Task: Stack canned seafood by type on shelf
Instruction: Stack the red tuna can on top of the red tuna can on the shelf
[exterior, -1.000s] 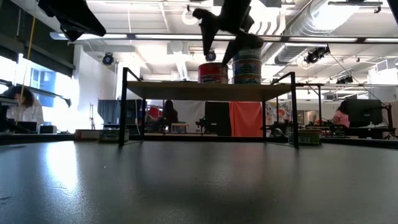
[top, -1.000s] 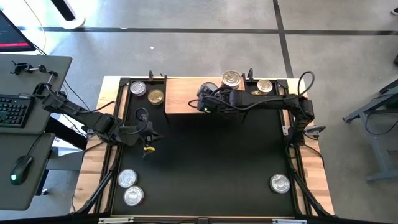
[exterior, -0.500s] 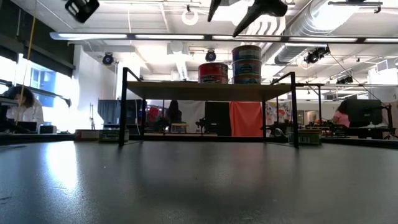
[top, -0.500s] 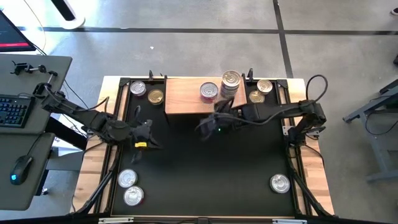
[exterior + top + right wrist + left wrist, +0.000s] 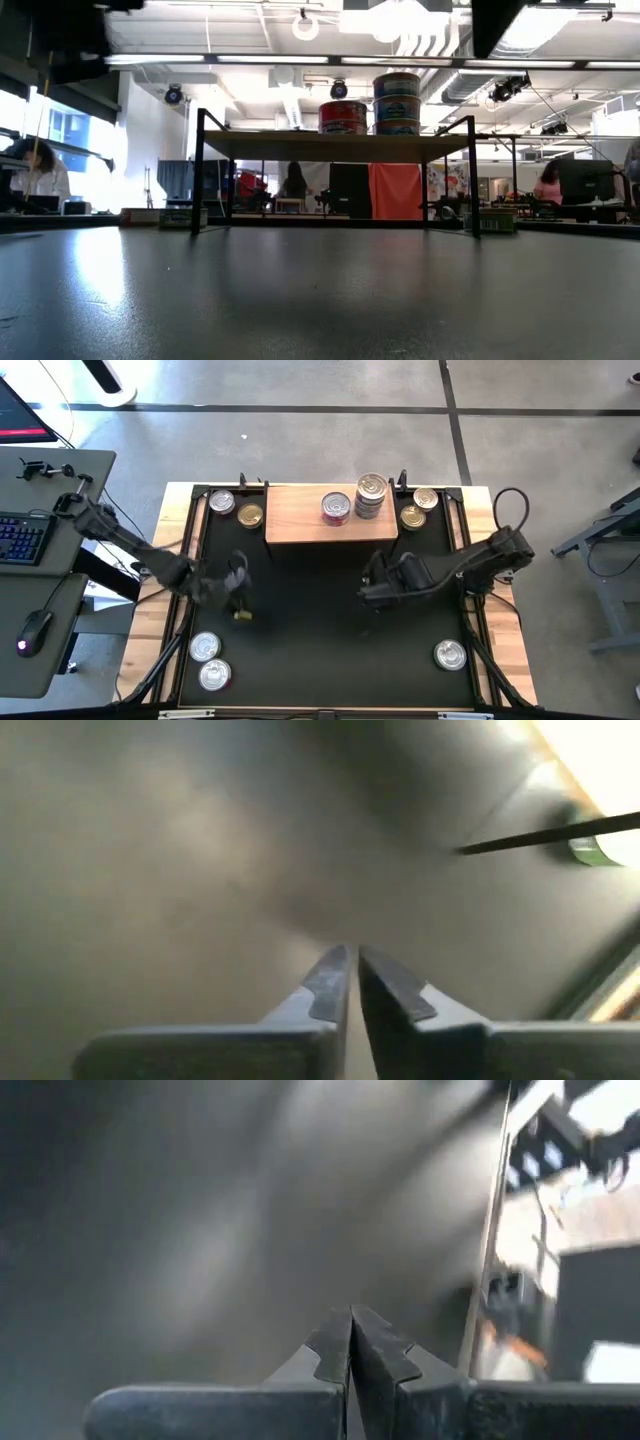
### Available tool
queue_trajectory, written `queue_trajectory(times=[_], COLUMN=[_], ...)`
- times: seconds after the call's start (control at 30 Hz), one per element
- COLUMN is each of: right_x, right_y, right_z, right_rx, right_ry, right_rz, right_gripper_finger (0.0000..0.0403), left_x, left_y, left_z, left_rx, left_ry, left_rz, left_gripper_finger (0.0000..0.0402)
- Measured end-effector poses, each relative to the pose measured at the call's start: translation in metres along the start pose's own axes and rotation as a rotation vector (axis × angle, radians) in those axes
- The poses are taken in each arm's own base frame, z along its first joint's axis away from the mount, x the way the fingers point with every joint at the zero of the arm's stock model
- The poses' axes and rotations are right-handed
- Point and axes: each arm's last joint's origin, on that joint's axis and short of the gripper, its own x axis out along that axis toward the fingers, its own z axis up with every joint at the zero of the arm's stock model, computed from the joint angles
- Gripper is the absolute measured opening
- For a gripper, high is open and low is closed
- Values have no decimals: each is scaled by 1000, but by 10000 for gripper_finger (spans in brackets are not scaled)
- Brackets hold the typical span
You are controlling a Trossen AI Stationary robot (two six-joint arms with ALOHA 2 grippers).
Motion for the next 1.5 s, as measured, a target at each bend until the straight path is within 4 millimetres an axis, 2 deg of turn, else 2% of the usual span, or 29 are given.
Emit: queue_trajectory(times=[0.1,0.2,0.33,0.43,0.5,0.67,0.8,0.9,1.13,1.3,1.43,1.5], right_x=[15,37,56,63,61,59,60,60,56,56,55,53], right_y=[5,8,12,20,25,28,27,26,31,31,32,34], right_z=[-17,-35,-52,-62,-65,-67,-65,-63,-61,-61,-61,-60], right_rx=[-31,-57,-3,32,38,40,47,63,93,140,161,170], right_ry=[24,34,5,-33,-71,-109,-112,-115,-119,-104,-104,-116], right_rz=[101,208,342,425,469,479,475,478,547,551,567,589], right_gripper_finger=[17,3,6,2,2,1,0,0,0,0,0,0], left_x=[11,13,13,24,35,54,66,79,116,151,179,185], left_y=[-17,-41,-67,-68,-66,-60,-56,-52,-38,-24,-21,-26], left_z=[-22,-53,-99,-133,-148,-159,-155,-141,-75,-29,-6,4], left_rx=[-14,55,126,109,72,22,54,85,176,194,167,189], left_ry=[174,379,540,613,638,637,645,624,325,145,136,170], left_rz=[-87,-154,-137,-27,50,170,208,217,197,153,63,42], left_gripper_finger=[0,0,0,0,0,0,0,0,0,0,0,0])
